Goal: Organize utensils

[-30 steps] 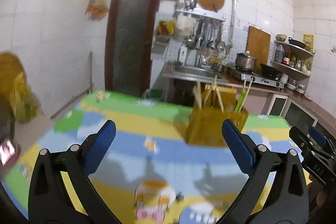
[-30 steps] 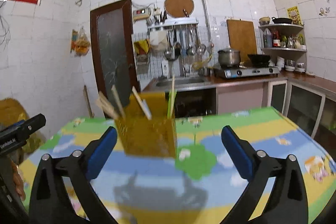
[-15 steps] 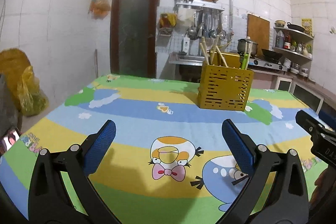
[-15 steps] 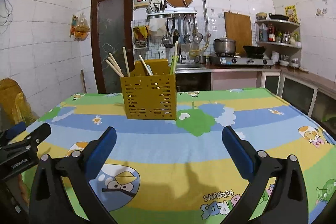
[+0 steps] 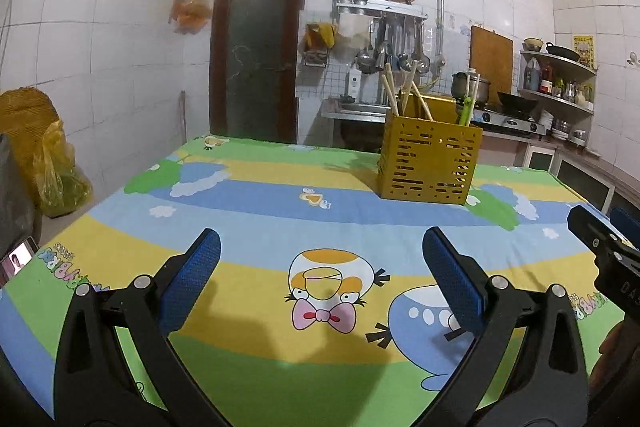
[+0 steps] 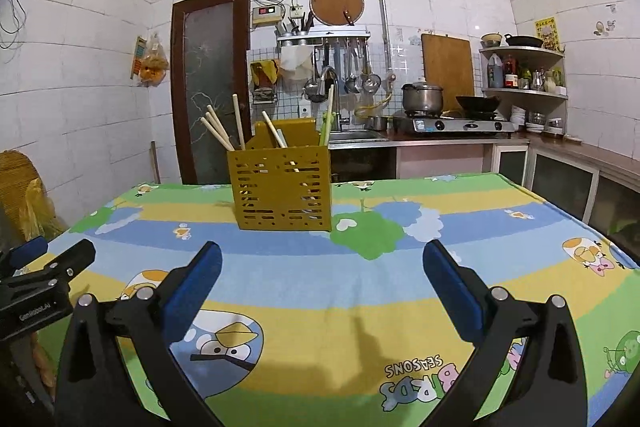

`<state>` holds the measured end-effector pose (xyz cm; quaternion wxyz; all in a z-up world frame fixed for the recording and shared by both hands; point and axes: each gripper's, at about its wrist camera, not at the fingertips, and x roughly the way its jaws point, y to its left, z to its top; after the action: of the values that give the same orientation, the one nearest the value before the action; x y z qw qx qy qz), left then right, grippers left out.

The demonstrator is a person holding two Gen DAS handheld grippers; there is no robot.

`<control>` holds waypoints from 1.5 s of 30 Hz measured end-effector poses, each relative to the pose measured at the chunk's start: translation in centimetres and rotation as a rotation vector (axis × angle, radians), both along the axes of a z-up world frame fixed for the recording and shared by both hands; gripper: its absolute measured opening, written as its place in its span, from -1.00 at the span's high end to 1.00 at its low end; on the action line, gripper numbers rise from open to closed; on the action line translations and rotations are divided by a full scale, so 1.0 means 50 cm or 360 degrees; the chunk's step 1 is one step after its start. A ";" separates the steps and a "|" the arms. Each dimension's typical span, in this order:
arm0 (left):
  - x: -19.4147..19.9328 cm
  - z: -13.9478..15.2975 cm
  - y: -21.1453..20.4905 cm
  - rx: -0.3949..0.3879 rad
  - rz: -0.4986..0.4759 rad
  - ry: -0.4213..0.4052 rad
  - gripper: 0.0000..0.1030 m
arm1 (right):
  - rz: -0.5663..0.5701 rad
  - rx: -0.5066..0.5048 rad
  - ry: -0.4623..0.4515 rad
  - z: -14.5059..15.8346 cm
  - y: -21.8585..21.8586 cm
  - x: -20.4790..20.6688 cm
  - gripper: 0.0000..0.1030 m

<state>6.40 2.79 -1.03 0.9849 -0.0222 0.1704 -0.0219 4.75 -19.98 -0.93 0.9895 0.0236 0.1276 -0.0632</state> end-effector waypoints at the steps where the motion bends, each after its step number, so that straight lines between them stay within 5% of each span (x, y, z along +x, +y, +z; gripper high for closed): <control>1: -0.002 0.001 0.000 0.0004 -0.0002 -0.0012 -0.90 | -0.0001 -0.0003 -0.0002 0.000 0.001 0.000 -0.91; 45: -0.022 0.009 -0.009 0.0047 0.0030 -0.0082 -0.90 | -0.0079 -0.0083 -0.0038 0.006 0.003 -0.024 -0.91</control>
<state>5.31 2.35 -0.56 0.9893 -0.0086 0.1452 -0.0107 3.55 -19.82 -0.63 0.9894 0.0019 0.1134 -0.0909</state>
